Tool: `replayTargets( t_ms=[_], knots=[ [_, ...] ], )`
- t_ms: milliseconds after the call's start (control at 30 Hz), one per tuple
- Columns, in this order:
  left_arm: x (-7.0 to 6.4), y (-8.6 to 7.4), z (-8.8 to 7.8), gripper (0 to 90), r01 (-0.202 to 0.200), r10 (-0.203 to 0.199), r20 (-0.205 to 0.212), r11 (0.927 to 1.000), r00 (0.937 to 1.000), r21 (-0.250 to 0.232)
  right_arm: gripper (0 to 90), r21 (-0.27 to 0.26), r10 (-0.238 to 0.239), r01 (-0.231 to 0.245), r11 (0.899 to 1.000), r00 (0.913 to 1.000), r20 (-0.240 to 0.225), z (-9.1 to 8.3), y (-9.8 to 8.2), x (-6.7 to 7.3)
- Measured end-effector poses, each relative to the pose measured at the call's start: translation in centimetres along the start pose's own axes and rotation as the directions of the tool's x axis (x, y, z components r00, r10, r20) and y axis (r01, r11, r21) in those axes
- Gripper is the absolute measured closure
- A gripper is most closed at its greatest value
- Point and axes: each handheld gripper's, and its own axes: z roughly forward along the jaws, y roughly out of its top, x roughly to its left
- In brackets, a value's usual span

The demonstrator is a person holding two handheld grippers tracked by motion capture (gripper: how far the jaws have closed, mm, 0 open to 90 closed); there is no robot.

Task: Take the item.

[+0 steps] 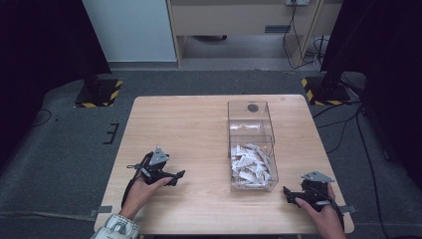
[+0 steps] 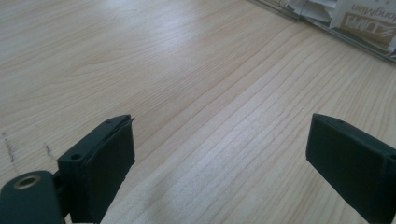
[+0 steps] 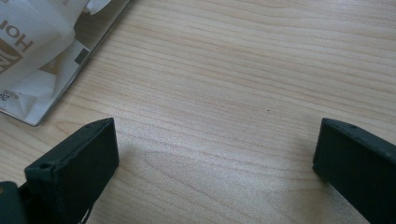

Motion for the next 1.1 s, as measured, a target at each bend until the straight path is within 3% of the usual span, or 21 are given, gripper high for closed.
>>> replayTargets(
  t_ms=[300,400,567,867,1100],
  knots=[
    [0.3,0.5,-1.1,8.3,-0.016,0.016,0.011,0.9997,0.9998,-0.018,0.5,0.000,0.000,0.000,1.000,1.0000,0.000,0.0,0.0,0.0],
    [0.2,1.0,-1.6,8.5,-0.037,0.038,0.019,0.9991,0.9991,-0.021,0.5,0.000,0.000,0.000,1.000,1.0000,0.001,0.0,0.0,0.0],
    [0.0,1.9,-1.9,8.4,-0.024,0.025,0.020,0.9990,0.9995,-0.038,0.5,0.000,0.000,0.000,1.000,1.0000,0.001,0.0,0.0,0.0],
    [-0.9,4.3,-0.7,5.4,-0.075,0.076,0.058,0.9971,0.9954,-0.011,0.5,-0.001,0.005,-0.005,1.000,1.0000,0.006,0.0,0.0,0.1],
    [-1.1,5.5,0.0,4.1,-0.097,0.097,0.056,0.9953,0.9937,-0.007,0.5,-0.001,0.005,-0.005,1.000,1.0000,0.005,0.0,0.0,0.1]
  ],
)
